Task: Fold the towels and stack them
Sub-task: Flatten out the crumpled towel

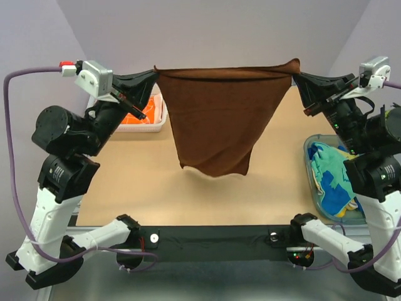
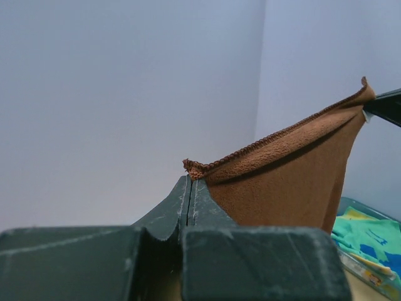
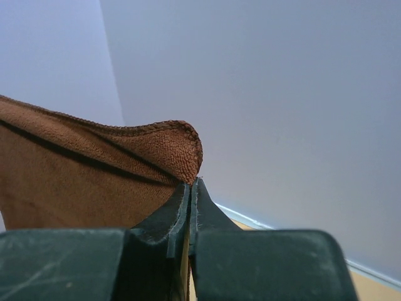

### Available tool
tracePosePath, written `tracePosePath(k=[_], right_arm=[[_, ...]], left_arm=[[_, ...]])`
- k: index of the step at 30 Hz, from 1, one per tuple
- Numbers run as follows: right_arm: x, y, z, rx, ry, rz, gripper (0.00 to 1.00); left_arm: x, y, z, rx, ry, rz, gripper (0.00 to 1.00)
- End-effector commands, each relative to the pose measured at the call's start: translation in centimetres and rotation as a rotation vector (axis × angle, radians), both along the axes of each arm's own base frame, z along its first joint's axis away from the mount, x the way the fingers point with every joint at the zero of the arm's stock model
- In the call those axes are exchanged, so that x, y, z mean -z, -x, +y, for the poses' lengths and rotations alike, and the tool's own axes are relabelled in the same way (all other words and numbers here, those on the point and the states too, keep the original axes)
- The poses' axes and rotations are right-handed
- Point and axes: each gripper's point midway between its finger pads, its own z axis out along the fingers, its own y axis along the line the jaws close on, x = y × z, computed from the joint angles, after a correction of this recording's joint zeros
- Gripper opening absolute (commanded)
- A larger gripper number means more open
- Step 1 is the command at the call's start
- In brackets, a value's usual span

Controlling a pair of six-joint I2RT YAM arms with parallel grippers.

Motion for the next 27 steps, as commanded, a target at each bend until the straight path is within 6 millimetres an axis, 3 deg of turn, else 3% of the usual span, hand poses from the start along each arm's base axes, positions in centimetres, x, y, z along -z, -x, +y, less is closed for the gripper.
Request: tracePosePath(k=[1, 3, 6, 8, 10, 12, 13, 16, 17, 18, 19, 21, 22, 24, 25, 26, 27], right_arm=[[-3.4, 3.2, -2.6, 0.072, -0.012, -0.109, 0.00], [-3.9, 3.8, -2.4, 0.054, -0.011, -0.127, 0.01], [-3.7, 3.1, -2.1, 0.040, -0.030, -0.099, 0.00], [-2.6, 1.1, -1.9, 0.063, -0.034, -0.051, 0.00], [-1.6, -0.7, -1.8, 0.091, -0.032, -0.011, 0.01], [0.4, -3.7, -1.9, 0.149, -0.025, 0.056, 0.01], [1.8, -6.0, -2.4, 0.218, -0.027, 0.107, 0.01], [4.9, -9.9, -2.9, 0.316, 0.004, 0.193, 0.01], [6.0, -11.1, -2.9, 0.339, 0.012, 0.221, 0.01], [8.1, -13.8, -2.9, 0.391, 0.062, 0.257, 0.01], [9.6, -15.1, -2.9, 0.413, 0.086, 0.283, 0.01], [12.6, -18.8, -2.4, 0.455, 0.142, 0.312, 0.01], [13.9, -20.1, -2.2, 0.469, 0.161, 0.325, 0.01], [14.7, -22.3, -2.1, 0.493, 0.163, 0.304, 0.01], [16.7, -24.3, -1.8, 0.500, 0.190, 0.324, 0.01], [17.5, -25.2, -1.6, 0.498, 0.196, 0.326, 0.01], [17.8, -26.1, -1.4, 0.494, 0.190, 0.310, 0.01]], left_arm=[[-5.6, 5.1, 4.4, -0.036, 0.113, -0.187, 0.00], [-6.0, 5.8, 4.8, -0.030, 0.134, -0.193, 0.00], [-5.7, 4.6, 4.7, -0.057, 0.146, -0.163, 0.00], [-4.5, 1.9, 4.6, -0.126, 0.147, -0.099, 0.00], [-2.5, -1.2, 4.6, -0.220, 0.141, -0.022, 0.00], [0.1, -5.0, 3.4, -0.288, 0.087, 0.054, 0.00], [2.6, -8.1, 2.7, -0.359, 0.047, 0.117, 0.00], [6.7, -12.8, 2.1, -0.463, -0.016, 0.198, 0.00], [9.0, -15.4, 1.4, -0.500, -0.054, 0.243, 0.00], [10.2, -16.8, 1.2, -0.516, -0.070, 0.261, 0.00], [12.3, -19.5, 0.9, -0.544, -0.097, 0.293, 0.00], [13.0, -22.1, 0.9, -0.576, -0.090, 0.295, 0.00], [15.6, -24.9, 0.7, -0.599, -0.125, 0.339, 0.00], [17.3, -27.5, 0.5, -0.617, -0.140, 0.368, 0.00], [16.6, -28.5, 0.3, -0.619, -0.126, 0.359, 0.00], [19.4, -30.7, -0.3, -0.627, -0.165, 0.403, 0.00], [20.2, -31.8, -0.1, -0.637, -0.171, 0.415, 0.00]])
